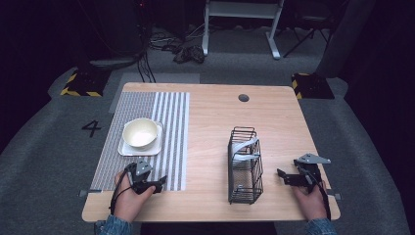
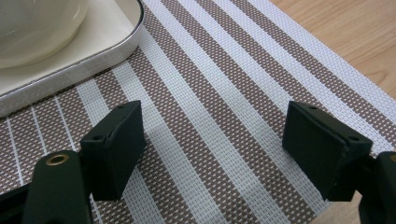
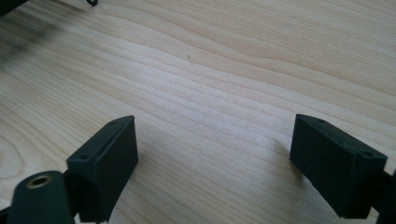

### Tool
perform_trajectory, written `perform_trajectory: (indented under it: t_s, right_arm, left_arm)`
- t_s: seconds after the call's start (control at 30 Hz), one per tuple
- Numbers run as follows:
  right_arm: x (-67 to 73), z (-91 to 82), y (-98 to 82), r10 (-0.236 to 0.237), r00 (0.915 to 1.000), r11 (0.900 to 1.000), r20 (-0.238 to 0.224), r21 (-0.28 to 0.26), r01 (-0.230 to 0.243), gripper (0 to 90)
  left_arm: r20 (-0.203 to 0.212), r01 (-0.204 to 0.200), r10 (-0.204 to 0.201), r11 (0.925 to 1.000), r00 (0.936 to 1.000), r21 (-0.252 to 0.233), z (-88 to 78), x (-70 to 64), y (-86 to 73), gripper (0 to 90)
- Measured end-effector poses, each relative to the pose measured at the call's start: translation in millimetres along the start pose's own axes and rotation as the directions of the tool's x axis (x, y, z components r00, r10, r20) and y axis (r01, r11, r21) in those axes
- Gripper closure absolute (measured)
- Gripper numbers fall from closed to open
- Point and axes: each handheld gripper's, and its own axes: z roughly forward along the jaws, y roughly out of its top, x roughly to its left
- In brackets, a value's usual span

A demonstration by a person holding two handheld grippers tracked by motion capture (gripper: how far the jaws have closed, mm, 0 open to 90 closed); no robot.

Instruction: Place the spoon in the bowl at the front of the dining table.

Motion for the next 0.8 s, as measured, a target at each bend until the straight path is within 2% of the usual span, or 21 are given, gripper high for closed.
perform_trajectory:
  t_s: [0.8]
  right_arm:
    - [1.3, -0.6, -0.6, 0.001, 1.0, 1.0, 0.001, 0.0, -0.001, 14.9]
  left_arm:
    - [-0.007, 0.001, -0.001, 1.0, 1.0, 0.0, -0.1, -0.7, 0.0, 20.8]
